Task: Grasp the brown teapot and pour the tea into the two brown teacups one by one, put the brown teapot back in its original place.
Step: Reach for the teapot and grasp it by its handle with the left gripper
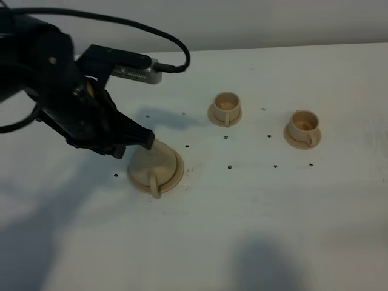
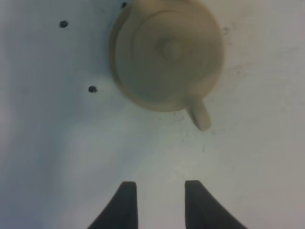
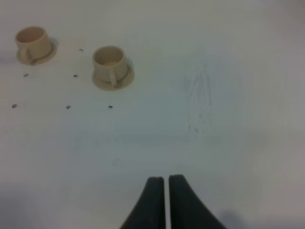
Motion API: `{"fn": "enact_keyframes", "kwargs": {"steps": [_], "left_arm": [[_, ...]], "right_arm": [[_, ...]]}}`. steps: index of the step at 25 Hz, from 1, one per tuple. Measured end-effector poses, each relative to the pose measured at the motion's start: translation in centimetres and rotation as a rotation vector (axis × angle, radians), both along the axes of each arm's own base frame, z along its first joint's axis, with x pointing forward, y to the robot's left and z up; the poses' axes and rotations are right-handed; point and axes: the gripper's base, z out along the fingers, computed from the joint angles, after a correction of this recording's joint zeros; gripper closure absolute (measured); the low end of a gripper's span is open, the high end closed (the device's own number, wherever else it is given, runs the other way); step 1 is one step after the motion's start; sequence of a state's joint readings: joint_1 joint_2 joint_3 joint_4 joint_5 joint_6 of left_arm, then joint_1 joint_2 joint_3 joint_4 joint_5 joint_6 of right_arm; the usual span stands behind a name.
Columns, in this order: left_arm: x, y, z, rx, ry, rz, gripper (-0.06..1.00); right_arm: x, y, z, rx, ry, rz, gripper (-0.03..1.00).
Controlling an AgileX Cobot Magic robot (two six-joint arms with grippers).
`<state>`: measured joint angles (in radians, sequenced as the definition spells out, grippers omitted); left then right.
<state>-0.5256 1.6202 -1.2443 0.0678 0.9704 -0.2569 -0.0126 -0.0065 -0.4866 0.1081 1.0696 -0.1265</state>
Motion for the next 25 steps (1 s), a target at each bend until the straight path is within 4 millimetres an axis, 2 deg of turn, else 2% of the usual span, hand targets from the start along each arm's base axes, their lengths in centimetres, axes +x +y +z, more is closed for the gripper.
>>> {"fn": "enact_keyframes", "kwargs": {"steps": [8, 16, 25], "left_arm": [[0.8, -2.0, -3.6, 0.039, 0.062, 0.018, 0.64], [1.4, -2.6, -4.3, 0.013, 0.028, 0.013, 0.58], [1.3, -3.6, -6.5, 0.043, 0.090, 0.037, 0.57]], "right_arm": [[0.0, 0.0, 0.0, 0.000, 0.000, 0.000, 0.97], [0.0, 0.0, 0.0, 0.000, 0.000, 0.000, 0.97], [0.0, 0.0, 0.0, 0.000, 0.000, 0.000, 0.97]]}}
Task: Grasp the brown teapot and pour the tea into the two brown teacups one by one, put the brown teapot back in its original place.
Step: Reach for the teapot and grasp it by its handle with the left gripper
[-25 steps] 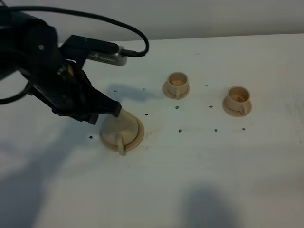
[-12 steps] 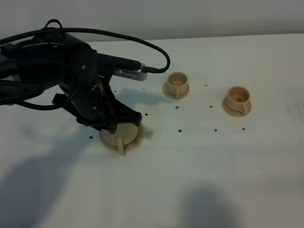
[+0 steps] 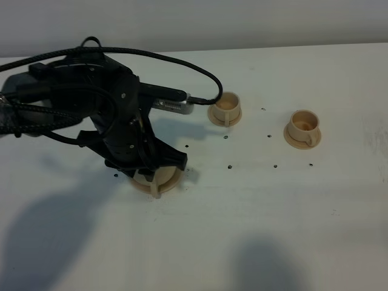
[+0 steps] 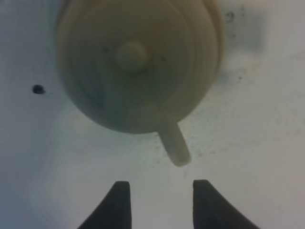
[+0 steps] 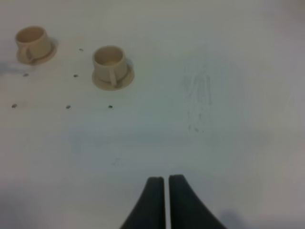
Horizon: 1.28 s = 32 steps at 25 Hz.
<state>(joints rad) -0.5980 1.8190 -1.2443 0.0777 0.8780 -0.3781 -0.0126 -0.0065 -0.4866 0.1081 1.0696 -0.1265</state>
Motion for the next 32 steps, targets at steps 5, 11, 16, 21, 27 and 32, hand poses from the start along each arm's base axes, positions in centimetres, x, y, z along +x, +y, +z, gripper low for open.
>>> {"fn": "enact_keyframes", "kwargs": {"steps": [5, 11, 16, 21, 27, 32], "left_arm": [[-0.2, -0.5, 0.0, -0.007, -0.005, 0.010, 0.57], [-0.2, -0.5, -0.3, -0.005, 0.005, 0.058, 0.57], [-0.2, -0.5, -1.3, 0.022, 0.042, 0.067, 0.57], [0.0, -0.6, -2.1, 0.031, 0.056, 0.074, 0.57], [0.1, -0.7, -2.5, 0.030, 0.053, 0.089, 0.58], [0.3, -0.8, -2.8, 0.026, 0.046, 0.090, 0.58]], "right_arm": [[0.0, 0.0, 0.0, 0.000, 0.000, 0.000, 0.97], [0.0, 0.0, 0.0, 0.000, 0.000, 0.000, 0.97], [0.0, 0.0, 0.0, 0.002, 0.000, -0.001, 0.97], [0.0, 0.0, 0.0, 0.025, 0.002, -0.013, 0.95], [0.0, 0.0, 0.0, 0.043, 0.004, -0.023, 0.82], [0.0, 0.0, 0.0, 0.042, 0.004, -0.023, 0.65]]}}
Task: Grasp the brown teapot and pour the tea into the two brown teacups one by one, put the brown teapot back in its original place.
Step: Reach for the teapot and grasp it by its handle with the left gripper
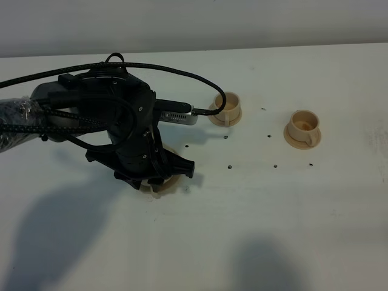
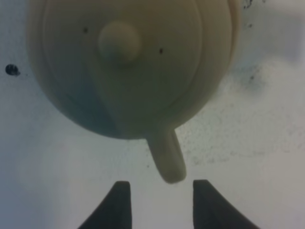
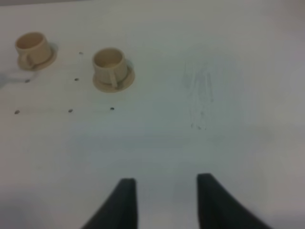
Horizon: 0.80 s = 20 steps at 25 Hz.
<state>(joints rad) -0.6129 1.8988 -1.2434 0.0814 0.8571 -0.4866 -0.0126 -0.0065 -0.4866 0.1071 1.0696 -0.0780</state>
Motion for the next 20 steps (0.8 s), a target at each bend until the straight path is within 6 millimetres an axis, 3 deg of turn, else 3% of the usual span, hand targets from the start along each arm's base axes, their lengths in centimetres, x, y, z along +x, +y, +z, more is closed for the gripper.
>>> {"fn": "enact_keyframes", "kwargs": {"steps": [6, 20], "left_arm": [[0.21, -0.15, -0.71, 0.001, 0.001, 0.004, 0.58], [0.46, -0.34, -1.07, -0.012, -0.014, 0.003, 0.58]], "right_arm": [[0.00, 0.00, 0.00, 0.000, 0.000, 0.000, 0.53], [0.00, -0.05, 0.00, -0.005, 0.000, -0.003, 0.52]]}}
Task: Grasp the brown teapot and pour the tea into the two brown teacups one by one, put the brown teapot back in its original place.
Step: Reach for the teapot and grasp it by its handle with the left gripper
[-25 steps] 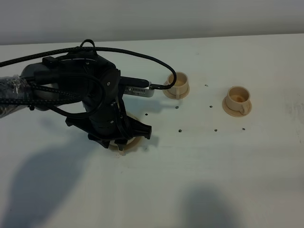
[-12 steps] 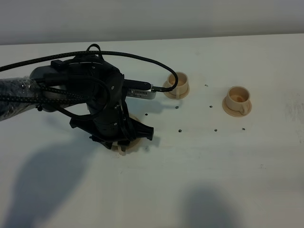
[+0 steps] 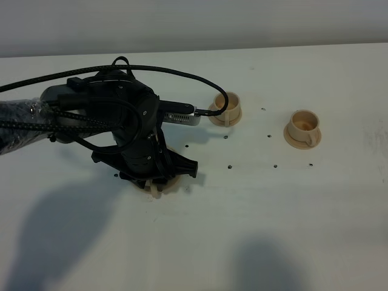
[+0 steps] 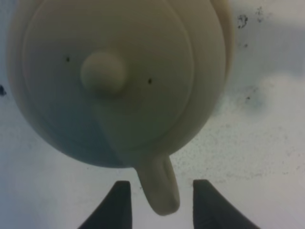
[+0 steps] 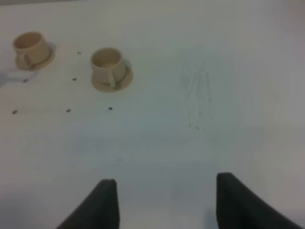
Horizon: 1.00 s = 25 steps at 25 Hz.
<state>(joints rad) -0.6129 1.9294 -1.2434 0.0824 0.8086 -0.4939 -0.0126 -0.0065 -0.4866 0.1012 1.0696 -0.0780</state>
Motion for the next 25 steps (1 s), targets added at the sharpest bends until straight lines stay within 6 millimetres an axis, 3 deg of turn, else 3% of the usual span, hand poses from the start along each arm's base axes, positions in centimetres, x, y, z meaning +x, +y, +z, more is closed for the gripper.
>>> {"fn": "enact_keyframes", "kwargs": {"steps": [6, 25], "left_arm": [[0.06, -0.05, -1.11, 0.017, 0.026, 0.002, 0.60], [0.07, -0.06, -0.78, 0.008, 0.013, 0.002, 0.62]], "right_arm": [[0.00, 0.00, 0.00, 0.000, 0.000, 0.000, 0.52], [0.00, 0.00, 0.00, 0.000, 0.000, 0.000, 0.52]]}}
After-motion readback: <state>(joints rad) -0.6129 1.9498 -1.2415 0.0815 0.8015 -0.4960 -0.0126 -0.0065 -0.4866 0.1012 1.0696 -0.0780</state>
